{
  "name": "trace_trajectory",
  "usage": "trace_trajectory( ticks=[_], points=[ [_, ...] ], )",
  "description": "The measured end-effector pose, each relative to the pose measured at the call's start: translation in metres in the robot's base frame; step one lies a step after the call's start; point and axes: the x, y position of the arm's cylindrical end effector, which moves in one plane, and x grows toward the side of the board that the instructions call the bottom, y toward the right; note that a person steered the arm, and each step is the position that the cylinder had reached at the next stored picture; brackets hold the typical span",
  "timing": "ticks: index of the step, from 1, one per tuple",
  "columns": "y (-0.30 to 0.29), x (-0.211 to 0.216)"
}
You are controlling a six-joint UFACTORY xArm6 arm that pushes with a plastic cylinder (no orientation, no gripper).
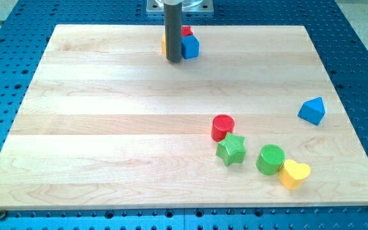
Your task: Push the triangle to the bottom of the yellow hexagon
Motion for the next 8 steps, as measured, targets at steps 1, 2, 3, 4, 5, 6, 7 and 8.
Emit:
trace_trajectory(
  ticks=[1,2,3,4,5,6,7,8],
  points=[
    [-0.004,0.057],
    [0.094,0.102],
    [0.221,0.105],
    [0.331,0.103],
    [0.339,0.156],
    [0.264,0.171],
    [0.177,0.167],
    [0.128,0.163]
  ],
)
